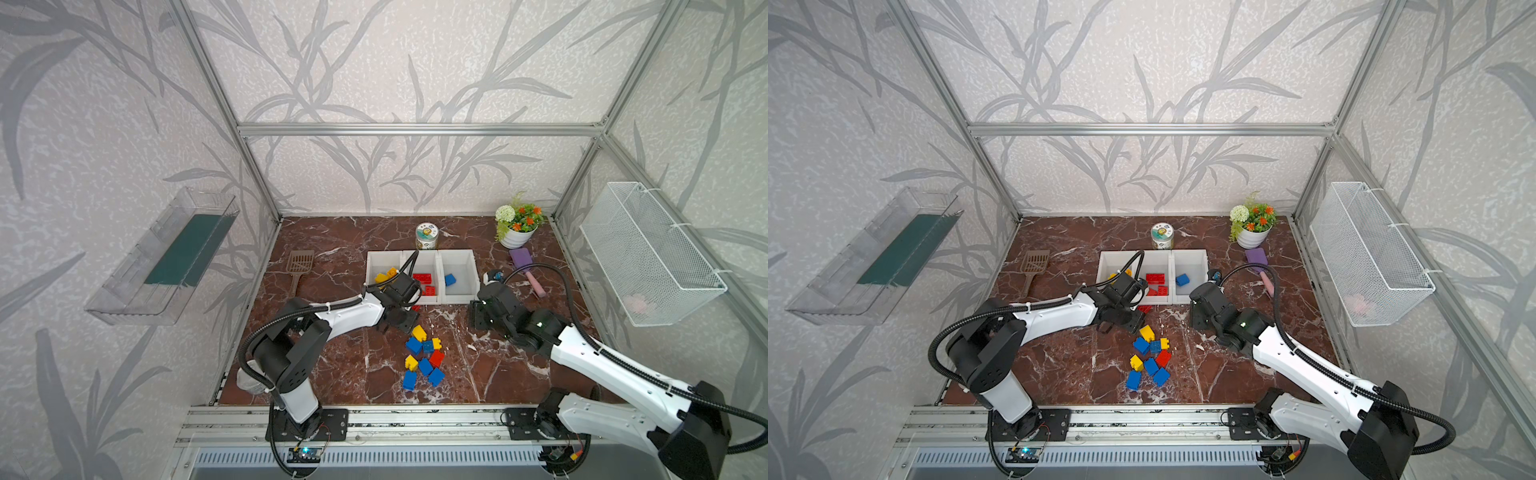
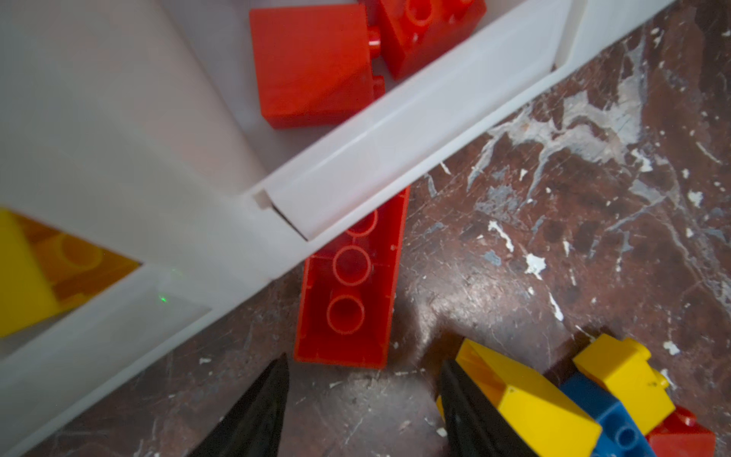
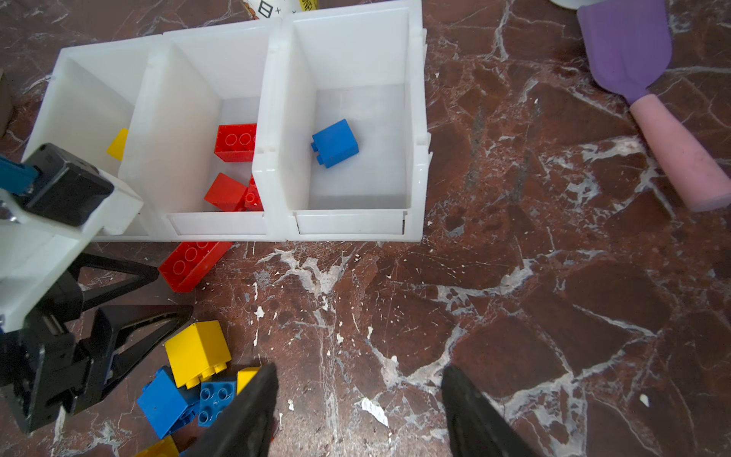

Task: Sort the legos into containers by color
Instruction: Pick up the lego from the center of the table.

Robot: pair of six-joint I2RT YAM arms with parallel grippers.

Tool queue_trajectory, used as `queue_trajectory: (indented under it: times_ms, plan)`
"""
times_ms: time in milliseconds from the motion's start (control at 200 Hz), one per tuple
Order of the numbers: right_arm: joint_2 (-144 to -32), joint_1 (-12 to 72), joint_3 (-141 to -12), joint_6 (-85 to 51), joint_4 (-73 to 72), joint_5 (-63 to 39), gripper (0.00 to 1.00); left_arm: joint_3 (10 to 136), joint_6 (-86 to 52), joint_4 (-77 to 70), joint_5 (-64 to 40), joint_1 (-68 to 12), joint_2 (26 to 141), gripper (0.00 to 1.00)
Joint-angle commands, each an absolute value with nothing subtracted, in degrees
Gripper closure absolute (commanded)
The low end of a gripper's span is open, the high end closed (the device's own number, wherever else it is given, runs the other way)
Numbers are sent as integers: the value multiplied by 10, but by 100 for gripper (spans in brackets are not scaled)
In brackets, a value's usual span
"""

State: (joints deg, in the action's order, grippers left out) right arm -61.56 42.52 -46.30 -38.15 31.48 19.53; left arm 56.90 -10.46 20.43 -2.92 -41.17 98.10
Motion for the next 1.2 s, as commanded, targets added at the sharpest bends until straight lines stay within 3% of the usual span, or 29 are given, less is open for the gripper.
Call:
queue_trajectory:
  times_ms: [0,410,610,785,1195]
  plan:
    - [-606,423,-455,-394,322,204,33,591,-85,223,-6,-411,993,36]
    - [-596,423,-442,-409,319,201,33,628,-73,223,-15,-411,1036,42]
    - [-586,423,-434,-416,319,204,33,616,-75,217,-36,-412,1032,60]
    - [-585,423,-428,-420,315,203,33,603,-79,216,-42,-413,1027,67]
    - [-578,422,-409,-427,301,202,33,532,-90,249,-44,-431,960,70]
